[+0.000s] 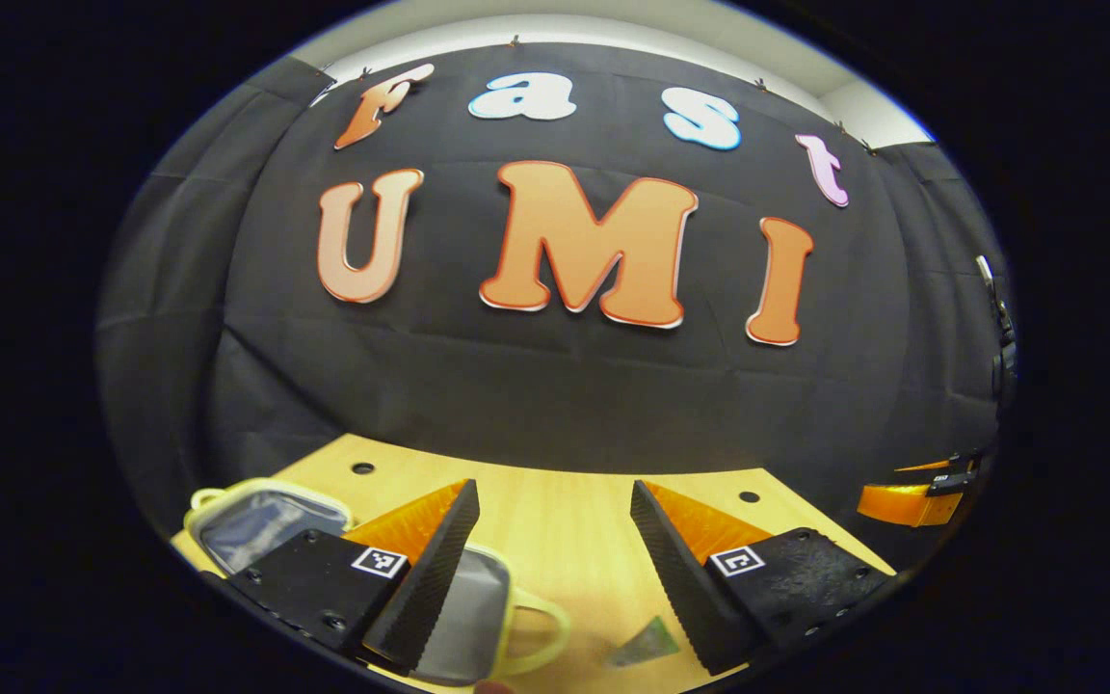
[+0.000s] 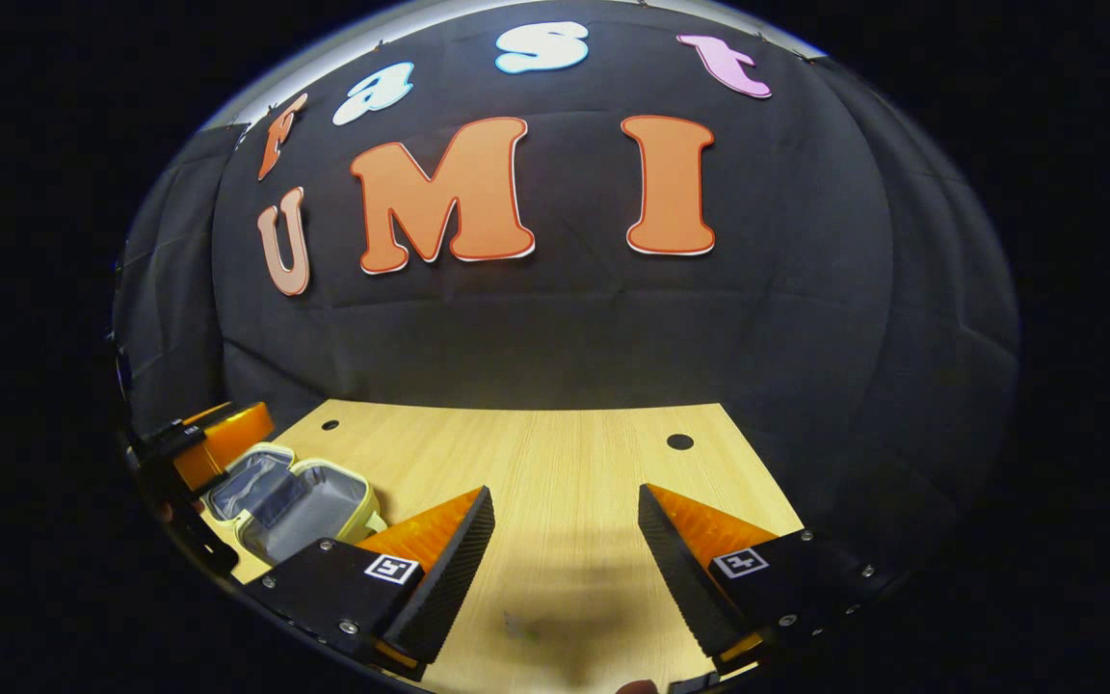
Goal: First open the suitcase, pack the skin care products into it, and then close the suitcase.
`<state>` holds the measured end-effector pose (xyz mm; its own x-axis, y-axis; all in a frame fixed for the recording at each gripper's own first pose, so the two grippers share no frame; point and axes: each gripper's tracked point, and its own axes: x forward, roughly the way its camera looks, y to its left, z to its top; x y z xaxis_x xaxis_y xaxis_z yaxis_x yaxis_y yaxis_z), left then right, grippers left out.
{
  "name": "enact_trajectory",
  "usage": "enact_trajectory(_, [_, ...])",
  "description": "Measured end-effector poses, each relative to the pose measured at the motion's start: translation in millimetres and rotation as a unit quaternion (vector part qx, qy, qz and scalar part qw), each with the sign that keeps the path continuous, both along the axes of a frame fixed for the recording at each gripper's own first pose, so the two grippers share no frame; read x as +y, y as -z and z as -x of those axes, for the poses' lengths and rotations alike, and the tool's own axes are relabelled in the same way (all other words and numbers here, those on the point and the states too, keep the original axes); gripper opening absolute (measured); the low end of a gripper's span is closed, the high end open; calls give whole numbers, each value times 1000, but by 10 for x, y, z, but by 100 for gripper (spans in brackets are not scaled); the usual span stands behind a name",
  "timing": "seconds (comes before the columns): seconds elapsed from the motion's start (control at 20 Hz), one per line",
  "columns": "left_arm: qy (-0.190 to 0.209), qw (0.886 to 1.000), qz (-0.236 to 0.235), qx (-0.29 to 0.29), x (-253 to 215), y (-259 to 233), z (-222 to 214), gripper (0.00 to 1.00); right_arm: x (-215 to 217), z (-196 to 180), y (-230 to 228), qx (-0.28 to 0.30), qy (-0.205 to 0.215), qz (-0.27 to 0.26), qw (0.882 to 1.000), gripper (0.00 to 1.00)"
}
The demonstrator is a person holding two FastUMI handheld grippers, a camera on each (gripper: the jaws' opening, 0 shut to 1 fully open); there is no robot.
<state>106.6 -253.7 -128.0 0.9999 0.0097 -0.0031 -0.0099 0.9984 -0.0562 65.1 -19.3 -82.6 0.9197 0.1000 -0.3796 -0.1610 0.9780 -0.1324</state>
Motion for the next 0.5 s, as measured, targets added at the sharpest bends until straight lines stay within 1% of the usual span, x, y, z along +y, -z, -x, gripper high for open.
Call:
enact_trajectory(0.1, [10,1000,-15,20,-325,353,-97,98,-118,8,79,7,-3,4,1000,95])
enact_trajectory(0.25, [19,997,-50,54,-632,937,-161,98,-320,17,208,21,3,9,1000,95])
enact_trajectory(0.4, [17,993,-73,91,-734,1528,-172,97,-485,25,297,31,7,21,999,95])
enact_trajectory(0.5, [9,991,-75,114,-730,1827,-183,97,-583,31,345,35,9,31,999,95])
